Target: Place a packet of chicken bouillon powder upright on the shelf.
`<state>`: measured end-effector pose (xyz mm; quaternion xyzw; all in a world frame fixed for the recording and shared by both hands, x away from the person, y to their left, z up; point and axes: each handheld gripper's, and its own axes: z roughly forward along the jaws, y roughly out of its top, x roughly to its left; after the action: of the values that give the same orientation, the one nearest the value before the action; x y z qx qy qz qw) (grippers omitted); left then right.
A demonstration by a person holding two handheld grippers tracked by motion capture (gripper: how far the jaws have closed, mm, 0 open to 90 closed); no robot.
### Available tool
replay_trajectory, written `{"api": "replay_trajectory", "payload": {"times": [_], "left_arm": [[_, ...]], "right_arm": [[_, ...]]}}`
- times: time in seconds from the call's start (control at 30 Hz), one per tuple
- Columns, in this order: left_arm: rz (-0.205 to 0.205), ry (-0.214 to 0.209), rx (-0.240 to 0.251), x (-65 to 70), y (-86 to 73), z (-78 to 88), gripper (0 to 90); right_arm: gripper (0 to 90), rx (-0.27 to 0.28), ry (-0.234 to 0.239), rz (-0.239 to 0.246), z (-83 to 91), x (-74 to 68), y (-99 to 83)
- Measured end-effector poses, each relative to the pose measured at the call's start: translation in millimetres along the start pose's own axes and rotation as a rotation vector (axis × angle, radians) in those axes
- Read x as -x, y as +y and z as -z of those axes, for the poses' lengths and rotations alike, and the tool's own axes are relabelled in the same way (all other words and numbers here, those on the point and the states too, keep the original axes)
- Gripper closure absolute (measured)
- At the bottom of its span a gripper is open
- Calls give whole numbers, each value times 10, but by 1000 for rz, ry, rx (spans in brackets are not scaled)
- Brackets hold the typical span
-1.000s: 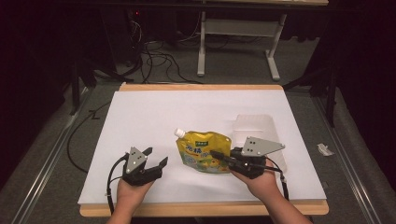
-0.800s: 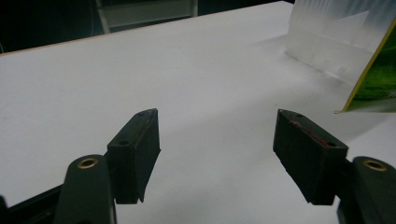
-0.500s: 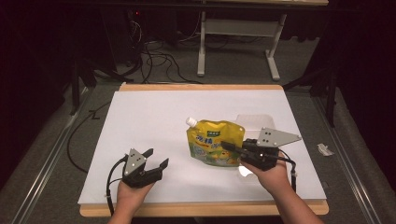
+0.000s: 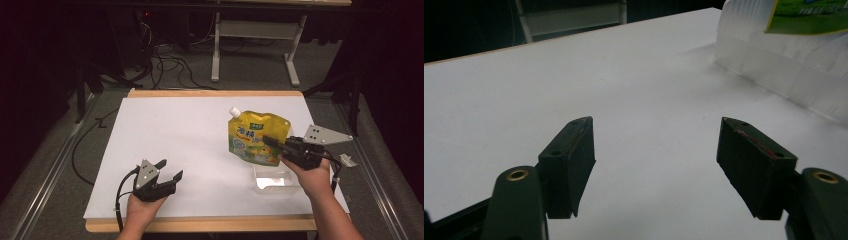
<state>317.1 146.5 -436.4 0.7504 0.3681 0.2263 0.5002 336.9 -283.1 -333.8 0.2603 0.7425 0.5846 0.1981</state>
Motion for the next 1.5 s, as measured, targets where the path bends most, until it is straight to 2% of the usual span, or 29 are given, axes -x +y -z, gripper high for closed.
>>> {"api": "replay_trajectory", "payload": {"times": [0.07, 0.13, 0.33, 0.47, 0.8, 1.0, 1.1, 1.5], "left_arm": [[0, 6, 6, 0, -3, 18, 321], [5, 7, 3, -16, -11, 24, 320], [14, 12, 7, -48, -21, 41, 321], [16, 9, 8, -47, -21, 43, 321], [14, 4, 8, -44, -21, 44, 321], [18, 3, 4, -48, -23, 40, 321], [15, 1, 1, -43, -22, 39, 322], [19, 4, 3, -58, -28, 64, 322]], "right_arm": [[900, -6, -9, -14, 24, 51, -38], [900, -14, -18, -8, 33, 83, -52], [900, -18, -58, -48, 98, 287, -149], [900, -6, -78, -67, 166, 393, -186], [900, -17, -122, -105, 292, 590, -295], [900, -24, -114, -111, 290, 635, -335], [900, -27, -114, -129, 274, 664, -365], [900, -47, -128, -115, 168, 704, -399]]}}
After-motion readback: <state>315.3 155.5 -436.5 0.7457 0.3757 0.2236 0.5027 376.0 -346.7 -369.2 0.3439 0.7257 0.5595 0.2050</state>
